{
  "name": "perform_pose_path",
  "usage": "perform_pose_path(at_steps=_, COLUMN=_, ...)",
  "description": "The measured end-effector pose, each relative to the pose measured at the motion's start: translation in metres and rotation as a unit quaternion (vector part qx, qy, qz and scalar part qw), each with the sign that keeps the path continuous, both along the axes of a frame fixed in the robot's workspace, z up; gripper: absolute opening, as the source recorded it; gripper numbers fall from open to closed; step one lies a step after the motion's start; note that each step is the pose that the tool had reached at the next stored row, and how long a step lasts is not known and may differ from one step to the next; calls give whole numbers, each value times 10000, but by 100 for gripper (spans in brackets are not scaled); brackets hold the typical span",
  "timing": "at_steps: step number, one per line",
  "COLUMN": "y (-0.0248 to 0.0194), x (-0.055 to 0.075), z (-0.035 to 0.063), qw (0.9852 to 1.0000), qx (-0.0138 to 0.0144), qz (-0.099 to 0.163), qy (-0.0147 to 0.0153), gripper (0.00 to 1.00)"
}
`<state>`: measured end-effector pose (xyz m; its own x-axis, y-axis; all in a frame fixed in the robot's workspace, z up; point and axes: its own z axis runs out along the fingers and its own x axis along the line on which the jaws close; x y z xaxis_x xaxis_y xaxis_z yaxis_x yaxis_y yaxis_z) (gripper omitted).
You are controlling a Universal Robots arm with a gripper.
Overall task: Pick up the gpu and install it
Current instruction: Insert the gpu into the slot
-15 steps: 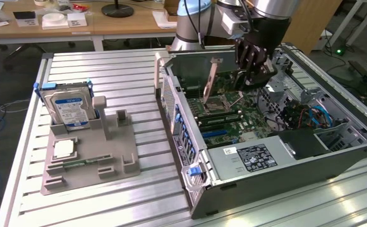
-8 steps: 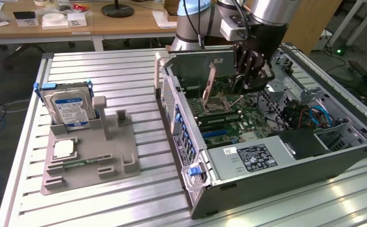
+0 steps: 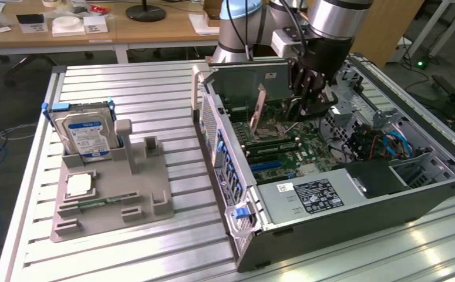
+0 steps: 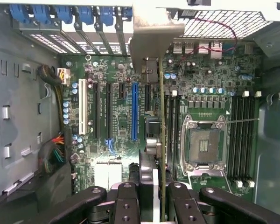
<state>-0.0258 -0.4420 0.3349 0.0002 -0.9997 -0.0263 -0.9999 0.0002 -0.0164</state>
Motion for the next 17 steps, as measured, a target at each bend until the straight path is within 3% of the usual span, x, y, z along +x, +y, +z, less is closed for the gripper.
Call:
perform_pose_path(at_steps=7, y=1, x=-15, z=-95, qw=9998, qx=-37, qz=-187, qy=0, gripper=28)
perform_pose_path(at_steps=10, y=1, x=-17, z=-100, qw=9998, qx=-69, qz=-189, qy=2, gripper=28)
perform_pose_path(at_steps=17, y=1, x=-59, z=-193, qw=9998, qx=-76, qz=-188, qy=22, gripper=28)
